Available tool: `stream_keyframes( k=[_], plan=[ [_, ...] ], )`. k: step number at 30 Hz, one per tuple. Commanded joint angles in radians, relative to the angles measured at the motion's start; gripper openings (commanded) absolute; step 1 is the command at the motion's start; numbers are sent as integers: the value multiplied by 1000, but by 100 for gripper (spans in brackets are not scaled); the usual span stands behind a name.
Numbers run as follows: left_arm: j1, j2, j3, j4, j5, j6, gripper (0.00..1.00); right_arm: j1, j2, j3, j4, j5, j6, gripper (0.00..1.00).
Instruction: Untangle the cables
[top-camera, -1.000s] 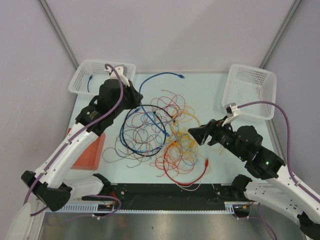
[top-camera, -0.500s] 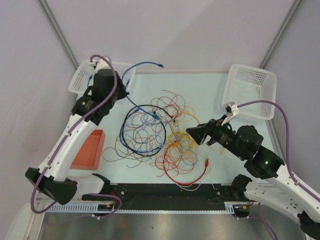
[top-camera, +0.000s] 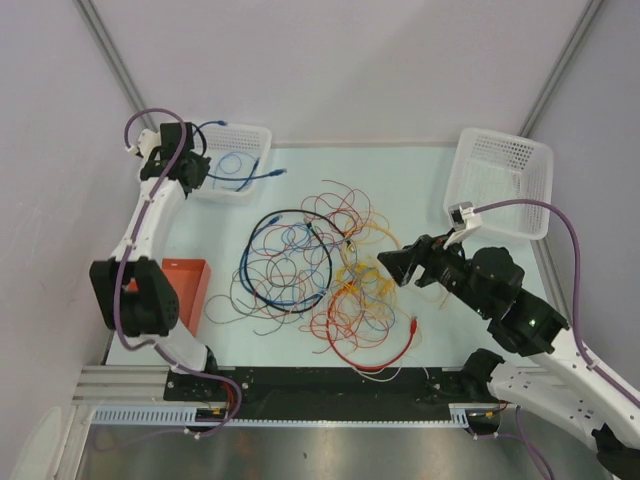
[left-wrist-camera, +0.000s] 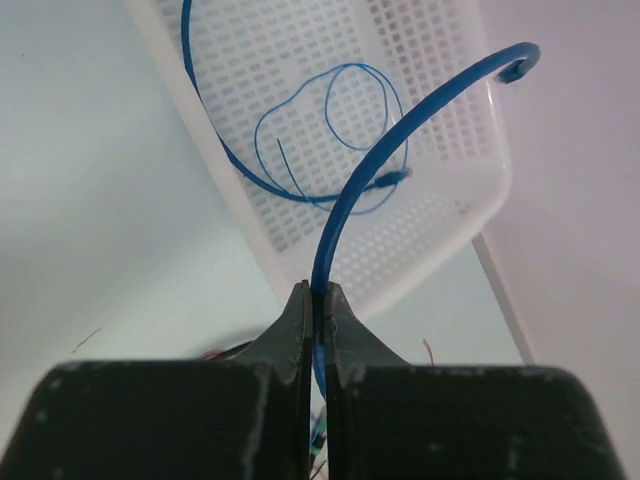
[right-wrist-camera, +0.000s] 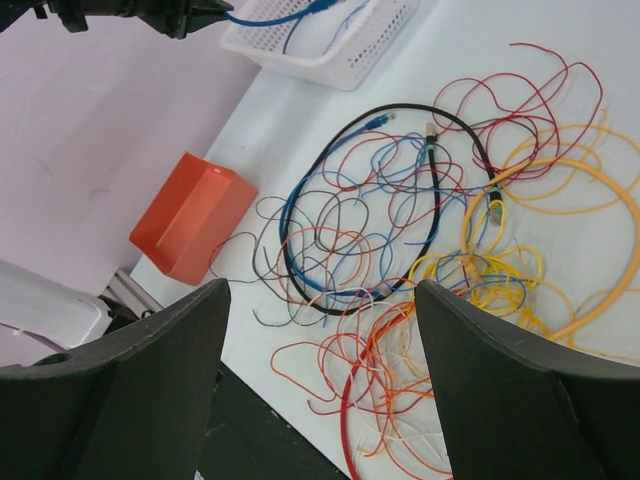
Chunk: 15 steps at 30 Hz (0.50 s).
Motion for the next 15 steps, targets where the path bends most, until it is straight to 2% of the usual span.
stream_keyframes(
  k=[1, 7, 14, 15],
  plan=[
    [63, 119, 89, 84, 50, -231, 0, -49, 25, 33, 29, -50, -35, 80],
    [96, 265, 147, 207, 55, -337, 0, -124, 65, 33, 36, -157, -33, 80],
    [102, 352, 184, 357, 56, -355, 0, -183, 151, 32, 41, -202, -40, 80],
    [105, 363, 193, 356, 70, -341, 4, -184, 157, 32, 49, -209, -40, 80]
  ],
)
